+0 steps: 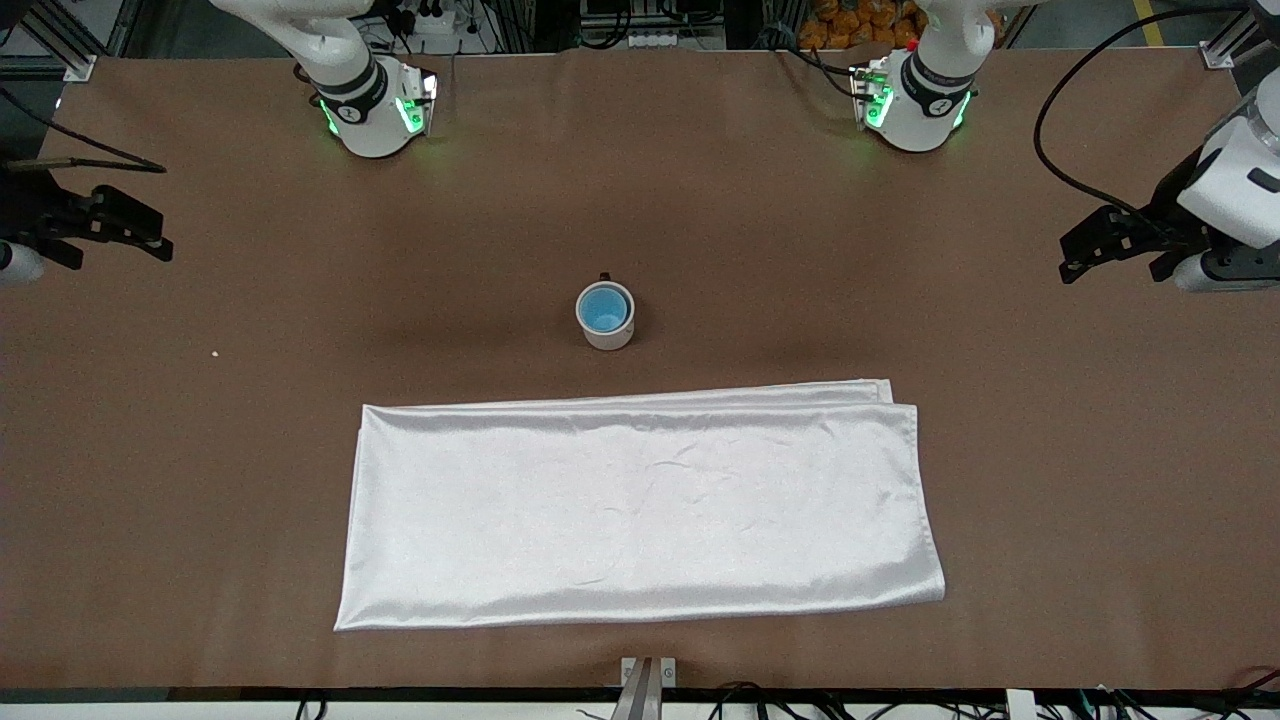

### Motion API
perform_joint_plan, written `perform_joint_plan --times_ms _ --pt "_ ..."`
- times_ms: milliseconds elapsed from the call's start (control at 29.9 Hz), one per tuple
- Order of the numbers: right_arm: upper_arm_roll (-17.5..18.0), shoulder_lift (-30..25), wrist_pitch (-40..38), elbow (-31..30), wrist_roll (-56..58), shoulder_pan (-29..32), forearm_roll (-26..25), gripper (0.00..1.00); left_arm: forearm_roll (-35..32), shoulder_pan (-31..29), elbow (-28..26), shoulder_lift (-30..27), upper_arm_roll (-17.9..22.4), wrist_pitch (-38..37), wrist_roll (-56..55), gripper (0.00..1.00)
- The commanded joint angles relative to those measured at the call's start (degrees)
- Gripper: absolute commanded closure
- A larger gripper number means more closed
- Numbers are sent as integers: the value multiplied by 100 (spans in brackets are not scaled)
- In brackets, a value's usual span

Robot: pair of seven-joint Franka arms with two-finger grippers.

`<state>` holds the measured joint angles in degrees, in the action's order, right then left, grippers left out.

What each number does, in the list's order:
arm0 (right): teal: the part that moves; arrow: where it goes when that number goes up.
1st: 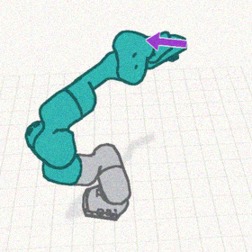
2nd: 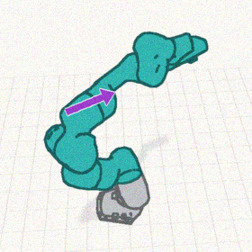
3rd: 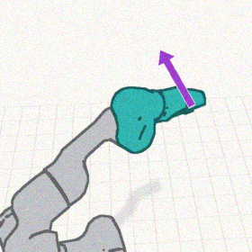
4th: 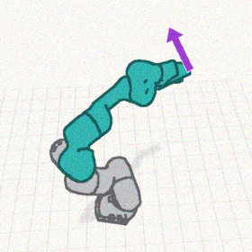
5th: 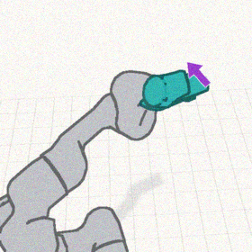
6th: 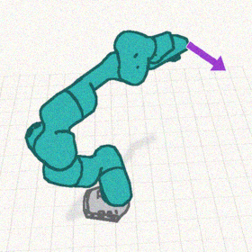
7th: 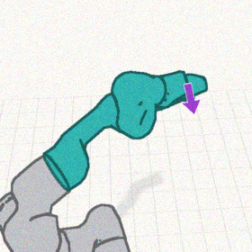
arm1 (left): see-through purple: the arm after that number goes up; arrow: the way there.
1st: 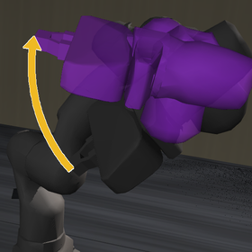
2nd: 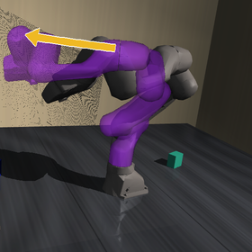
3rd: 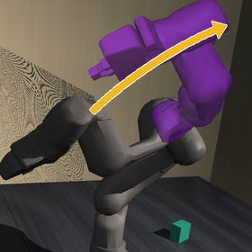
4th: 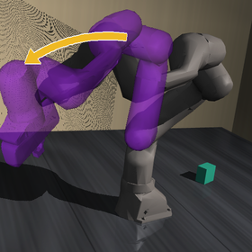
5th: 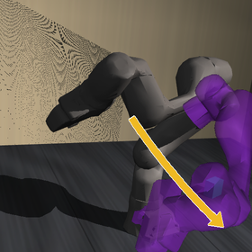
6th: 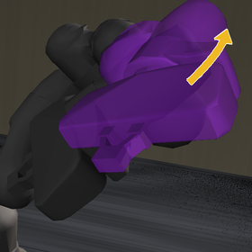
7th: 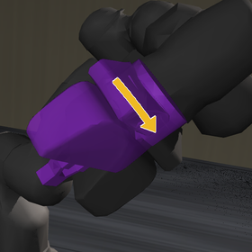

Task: Place blue cup into white mug on table

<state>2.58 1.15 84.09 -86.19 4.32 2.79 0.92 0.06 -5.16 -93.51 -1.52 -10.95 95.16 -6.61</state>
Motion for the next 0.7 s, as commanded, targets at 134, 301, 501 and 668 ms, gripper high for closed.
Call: perform_joint_plan --times_ms 134,301,501,668 --pt "50 -54 -24 23 -71 29 -118 0 161 6 -62 -130 67 -129 151 0" --pt "50 -54 -16 23 -71 29 -118 0 143 15 -53 -130 67 -129 151 0" --pt "41 -28 28 15 -71 38 -110 0 143 6 -53 -130 67 -138 160 0" --pt "41 -19 212 15 -71 55 -92 0 117 15 -53 -138 67 -138 151 0"
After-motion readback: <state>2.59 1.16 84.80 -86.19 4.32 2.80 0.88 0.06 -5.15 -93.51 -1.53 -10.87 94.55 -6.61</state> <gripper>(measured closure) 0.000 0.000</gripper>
